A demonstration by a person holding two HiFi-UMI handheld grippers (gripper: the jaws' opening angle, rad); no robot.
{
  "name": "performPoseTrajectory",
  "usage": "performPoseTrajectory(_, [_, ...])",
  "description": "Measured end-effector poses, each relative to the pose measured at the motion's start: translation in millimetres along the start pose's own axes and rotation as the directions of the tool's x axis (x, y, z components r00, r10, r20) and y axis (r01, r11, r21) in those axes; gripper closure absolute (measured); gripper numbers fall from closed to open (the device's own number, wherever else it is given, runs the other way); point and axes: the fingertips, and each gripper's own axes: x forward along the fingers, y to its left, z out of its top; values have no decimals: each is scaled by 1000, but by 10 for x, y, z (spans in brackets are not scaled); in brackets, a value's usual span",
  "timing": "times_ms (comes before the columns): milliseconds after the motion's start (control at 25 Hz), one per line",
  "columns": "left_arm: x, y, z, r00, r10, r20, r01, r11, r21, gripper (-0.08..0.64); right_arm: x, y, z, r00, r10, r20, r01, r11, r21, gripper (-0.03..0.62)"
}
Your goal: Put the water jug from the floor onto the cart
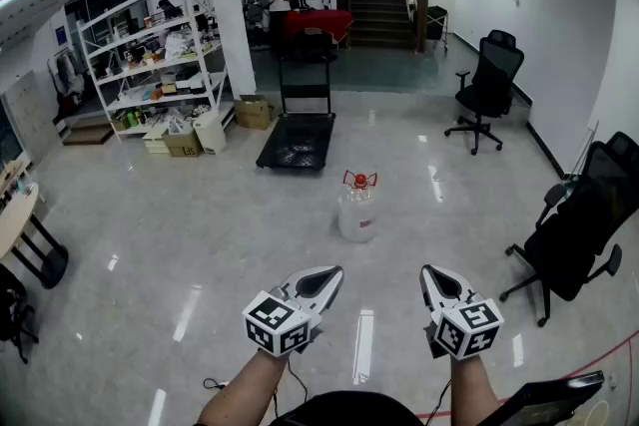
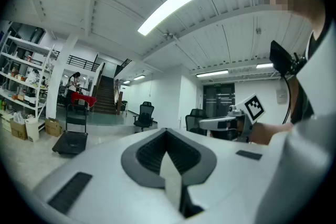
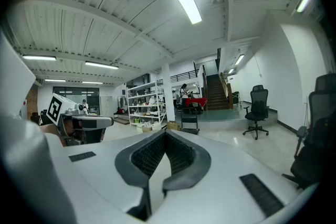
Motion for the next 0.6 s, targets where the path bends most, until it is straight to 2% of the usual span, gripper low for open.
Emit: performPoseTrajectory(600, [12,71,40,1000,22,-4,-22,1000,22,569,74,29,50,1000,-15,8,15,1000,-5,591])
